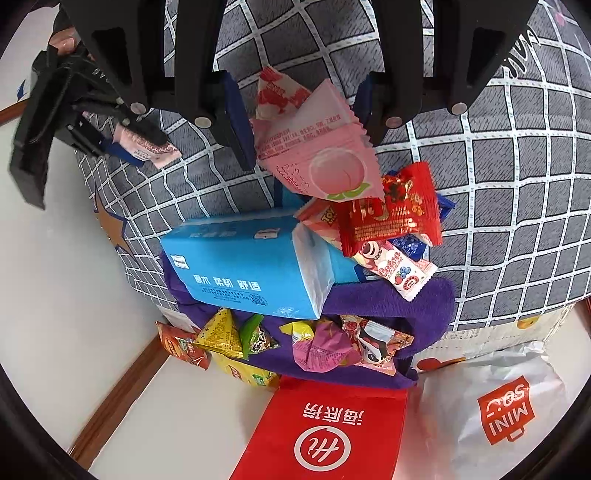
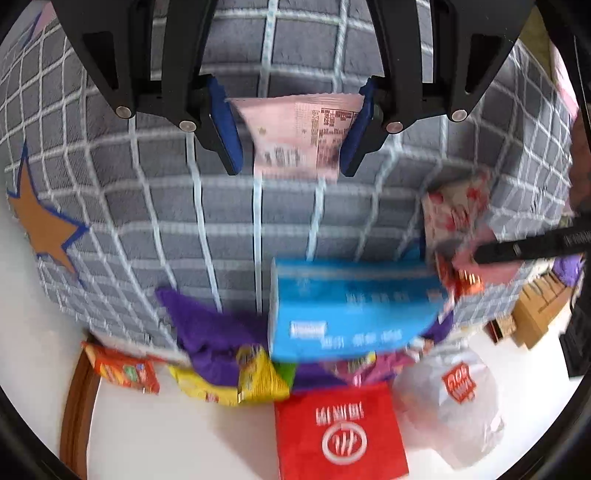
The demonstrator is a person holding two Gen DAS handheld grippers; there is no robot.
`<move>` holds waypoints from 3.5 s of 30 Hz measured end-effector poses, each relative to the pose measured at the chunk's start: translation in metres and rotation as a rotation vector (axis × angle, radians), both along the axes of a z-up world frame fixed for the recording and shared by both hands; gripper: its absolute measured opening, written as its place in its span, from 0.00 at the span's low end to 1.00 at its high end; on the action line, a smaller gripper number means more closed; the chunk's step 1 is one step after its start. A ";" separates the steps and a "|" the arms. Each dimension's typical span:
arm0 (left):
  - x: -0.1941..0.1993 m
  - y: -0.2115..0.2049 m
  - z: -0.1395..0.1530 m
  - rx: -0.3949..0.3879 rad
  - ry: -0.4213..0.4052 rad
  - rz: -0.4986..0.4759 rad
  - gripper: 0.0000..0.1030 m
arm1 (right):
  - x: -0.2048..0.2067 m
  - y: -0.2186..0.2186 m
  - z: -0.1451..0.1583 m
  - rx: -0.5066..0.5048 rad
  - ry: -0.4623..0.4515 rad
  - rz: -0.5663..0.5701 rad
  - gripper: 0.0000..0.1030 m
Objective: Organize snacks
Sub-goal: 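Lift both held packets and carry them over the purple towel, then release the wafer packet on the towel with the right tool while the left drops the peach pack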
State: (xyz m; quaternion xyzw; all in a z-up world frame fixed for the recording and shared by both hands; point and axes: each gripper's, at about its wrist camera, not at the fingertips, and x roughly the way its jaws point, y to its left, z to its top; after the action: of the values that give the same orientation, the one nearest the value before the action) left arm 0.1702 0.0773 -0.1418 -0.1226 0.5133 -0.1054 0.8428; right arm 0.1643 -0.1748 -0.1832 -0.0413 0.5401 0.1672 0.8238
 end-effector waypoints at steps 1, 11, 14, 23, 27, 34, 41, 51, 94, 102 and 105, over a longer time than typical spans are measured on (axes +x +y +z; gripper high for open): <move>0.000 0.000 0.000 -0.002 0.001 0.001 0.44 | -0.003 -0.001 -0.002 -0.004 -0.001 0.002 0.53; -0.005 -0.006 0.005 -0.014 -0.017 -0.013 0.44 | -0.014 0.002 0.000 -0.028 -0.038 0.012 0.37; -0.005 -0.006 0.009 -0.017 -0.028 -0.014 0.44 | -0.015 0.004 0.011 -0.001 -0.059 0.012 0.36; 0.000 -0.006 0.027 -0.027 -0.069 -0.022 0.44 | -0.001 0.019 0.054 0.009 -0.155 -0.007 0.35; 0.007 -0.008 0.039 -0.031 -0.087 -0.024 0.44 | 0.010 0.025 0.072 0.004 -0.204 -0.008 0.35; 0.024 -0.008 0.063 -0.026 -0.134 -0.021 0.44 | 0.027 0.035 0.098 0.002 -0.273 0.000 0.35; 0.044 -0.003 0.080 -0.017 -0.161 -0.010 0.44 | 0.047 0.045 0.117 0.004 -0.327 0.011 0.35; 0.079 -0.002 0.089 -0.017 -0.175 -0.006 0.44 | 0.086 0.050 0.132 0.032 -0.369 0.004 0.35; 0.221 0.007 0.028 -0.011 -0.031 0.001 0.37 | 0.253 0.099 0.051 -0.038 -0.186 0.082 0.36; 0.223 0.003 0.021 0.000 -0.018 -0.004 0.37 | 0.256 0.098 0.039 -0.065 -0.135 0.100 0.37; 0.224 0.003 0.020 0.002 -0.016 -0.006 0.37 | 0.256 0.098 0.037 -0.070 -0.130 0.107 0.38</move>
State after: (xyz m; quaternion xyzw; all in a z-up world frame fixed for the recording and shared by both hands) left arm 0.3937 0.0802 -0.1222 -0.1193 0.5070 -0.1085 0.8467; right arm 0.4206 -0.0770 -0.1457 -0.1096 0.4882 0.1891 0.8449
